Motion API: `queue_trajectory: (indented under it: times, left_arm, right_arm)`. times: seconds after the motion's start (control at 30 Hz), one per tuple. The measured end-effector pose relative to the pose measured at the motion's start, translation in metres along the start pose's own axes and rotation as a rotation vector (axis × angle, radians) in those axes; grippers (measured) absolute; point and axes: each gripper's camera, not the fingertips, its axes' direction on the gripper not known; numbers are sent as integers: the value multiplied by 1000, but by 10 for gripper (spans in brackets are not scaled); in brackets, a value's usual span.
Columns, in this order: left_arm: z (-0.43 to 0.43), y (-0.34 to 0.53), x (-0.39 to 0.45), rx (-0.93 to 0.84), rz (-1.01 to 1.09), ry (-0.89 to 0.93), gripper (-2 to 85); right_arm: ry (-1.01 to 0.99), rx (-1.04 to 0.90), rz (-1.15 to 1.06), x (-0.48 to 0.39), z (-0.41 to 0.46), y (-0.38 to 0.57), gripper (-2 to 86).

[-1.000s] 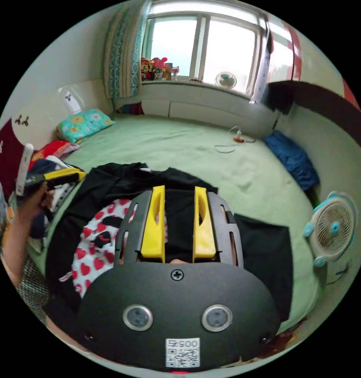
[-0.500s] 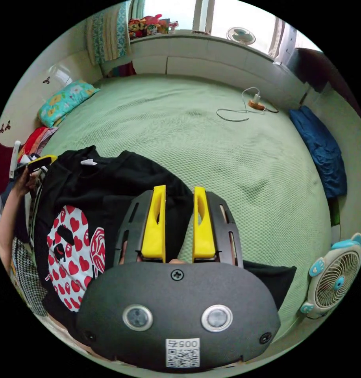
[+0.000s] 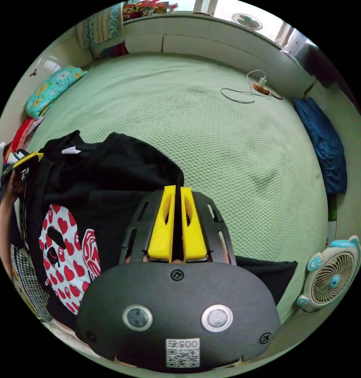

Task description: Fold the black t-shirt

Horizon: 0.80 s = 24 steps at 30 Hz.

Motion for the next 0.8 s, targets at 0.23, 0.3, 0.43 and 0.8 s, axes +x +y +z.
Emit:
queue_trajectory:
  times: [0.23,0.3,0.43,0.8]
  left_arm:
    - [-83,-23,18,117,75,-148,36]
    - [-105,-33,21,183,62,-184,37]
    - [-138,-50,30,246,58,-226,40]
    - [-175,67,29,175,71,-138,43]
  right_arm:
    - [96,139,-15,-6,-82,-13,-12]
    - [169,198,31,-6,-104,-23,-12]
    - [208,282,112,0,-134,-38,-12]
    - [122,291,-7,-25,-176,71,-11]
